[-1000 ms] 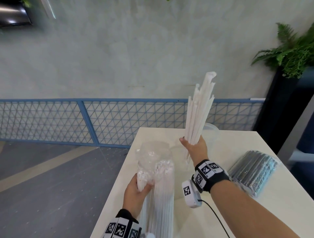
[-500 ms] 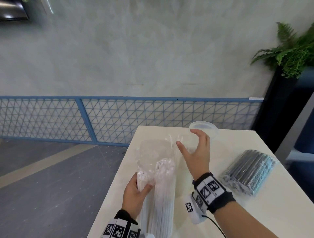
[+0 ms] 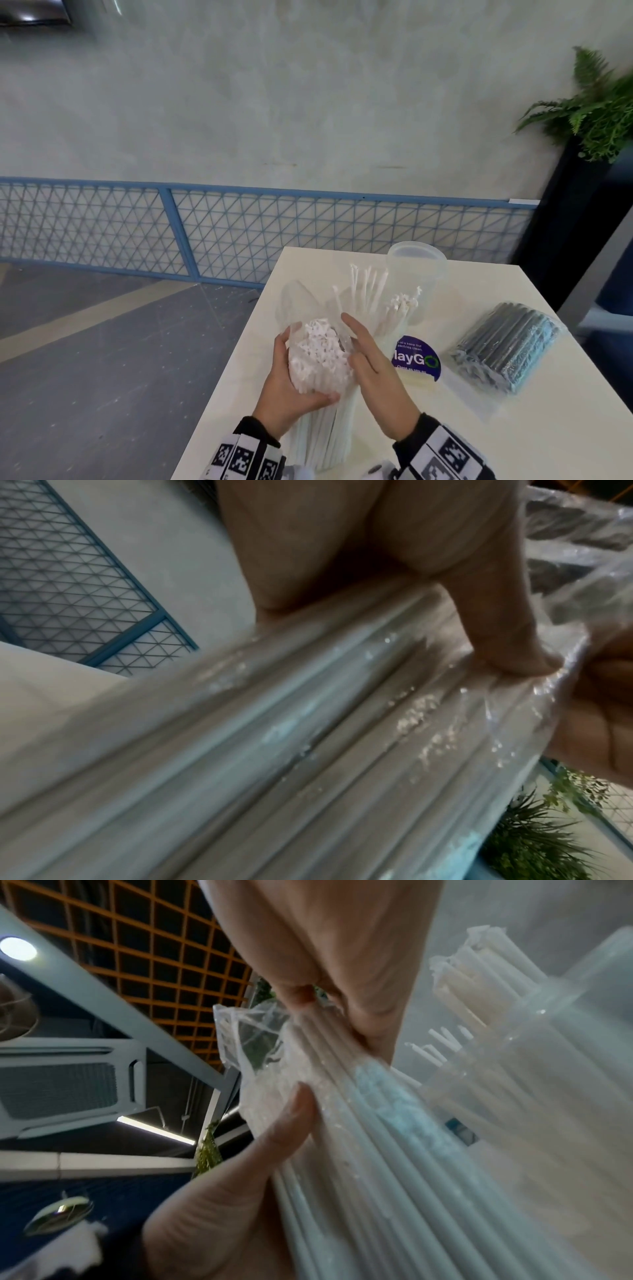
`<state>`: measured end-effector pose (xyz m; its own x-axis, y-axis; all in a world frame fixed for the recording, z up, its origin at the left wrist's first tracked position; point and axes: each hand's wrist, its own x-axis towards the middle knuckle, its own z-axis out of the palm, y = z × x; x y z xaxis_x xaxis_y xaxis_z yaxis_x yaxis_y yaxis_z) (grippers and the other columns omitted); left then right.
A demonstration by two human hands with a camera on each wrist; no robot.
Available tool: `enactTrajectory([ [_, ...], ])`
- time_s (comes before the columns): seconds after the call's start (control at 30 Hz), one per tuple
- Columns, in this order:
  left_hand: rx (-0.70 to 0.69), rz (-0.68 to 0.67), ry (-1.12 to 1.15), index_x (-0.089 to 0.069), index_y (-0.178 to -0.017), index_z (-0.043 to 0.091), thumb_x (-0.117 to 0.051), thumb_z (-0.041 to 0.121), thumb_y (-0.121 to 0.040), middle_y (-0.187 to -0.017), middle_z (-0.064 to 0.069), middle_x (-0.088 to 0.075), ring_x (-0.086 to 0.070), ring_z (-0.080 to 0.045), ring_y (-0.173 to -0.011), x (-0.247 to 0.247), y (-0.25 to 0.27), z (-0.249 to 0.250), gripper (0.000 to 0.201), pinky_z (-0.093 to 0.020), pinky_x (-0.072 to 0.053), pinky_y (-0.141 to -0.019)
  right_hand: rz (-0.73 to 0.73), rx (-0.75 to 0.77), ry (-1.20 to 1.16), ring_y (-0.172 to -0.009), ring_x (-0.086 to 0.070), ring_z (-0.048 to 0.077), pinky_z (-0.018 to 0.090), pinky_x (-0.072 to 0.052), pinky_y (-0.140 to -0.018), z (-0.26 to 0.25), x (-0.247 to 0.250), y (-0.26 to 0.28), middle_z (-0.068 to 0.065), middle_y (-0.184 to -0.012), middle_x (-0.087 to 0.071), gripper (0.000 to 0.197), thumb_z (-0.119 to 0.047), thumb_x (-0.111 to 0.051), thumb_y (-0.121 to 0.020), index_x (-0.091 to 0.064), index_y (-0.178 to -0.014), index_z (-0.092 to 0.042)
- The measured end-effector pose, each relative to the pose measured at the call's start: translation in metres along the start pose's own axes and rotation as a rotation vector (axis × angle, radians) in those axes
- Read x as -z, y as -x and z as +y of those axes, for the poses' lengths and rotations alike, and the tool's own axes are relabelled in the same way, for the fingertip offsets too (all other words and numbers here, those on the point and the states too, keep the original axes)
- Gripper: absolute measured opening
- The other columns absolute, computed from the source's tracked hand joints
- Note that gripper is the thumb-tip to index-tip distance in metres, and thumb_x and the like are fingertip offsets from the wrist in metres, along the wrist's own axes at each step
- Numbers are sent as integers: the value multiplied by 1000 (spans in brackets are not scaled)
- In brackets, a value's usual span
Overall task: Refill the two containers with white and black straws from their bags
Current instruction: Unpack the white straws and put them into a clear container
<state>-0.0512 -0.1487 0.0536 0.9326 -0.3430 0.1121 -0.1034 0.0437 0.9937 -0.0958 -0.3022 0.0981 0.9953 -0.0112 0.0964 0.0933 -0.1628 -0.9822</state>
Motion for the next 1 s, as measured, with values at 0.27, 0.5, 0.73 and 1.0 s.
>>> enactTrajectory([
  [0.27,-31,114,31,-48,-119,21,-86,8,-48,-118,-4,-59,-60,-2,-103,2,-4,-5,82,-12,-49,-77,121,451,635,-105,-43,4,9,-35,-89,-6,15,-12,-19,-124,-41,30,-30,-51,-87,-51,-115,-42],
  [0.5,-26,78,11,-50,-119,23,-87,19,-46,-118,-6,-62,-58,-19,-113,6,-8,-11,82,-28,-50,-91,-401,296,791,-72,-55,1,11,-42,-73,-27,57,-31,-20,-101,-46,30,-11,-69,-79,-63,-105,-25],
  [0.73,-7,-29,14,-46,-123,14,-86,1,-50,-112,-2,-65,-62,-15,-108,1,-14,-5,84,-20,-50,-83,-449,279,972,-81,-41,7,18,-38,-77,-30,41,-37,-6,-100,-38,55,-17,-64,-83,-45,-133,-33],
  [1.0,22,49,-34,-51,-117,19,-86,4,-52,-111,-4,-66,-63,-14,-107,6,-17,-9,75,-24,-51,-88,-422,446,1215,-79,-44,11,25,-33,-76,-55,48,-48,-6,-93,-61,13,-26,-66,-81,-54,-81,-21],
])
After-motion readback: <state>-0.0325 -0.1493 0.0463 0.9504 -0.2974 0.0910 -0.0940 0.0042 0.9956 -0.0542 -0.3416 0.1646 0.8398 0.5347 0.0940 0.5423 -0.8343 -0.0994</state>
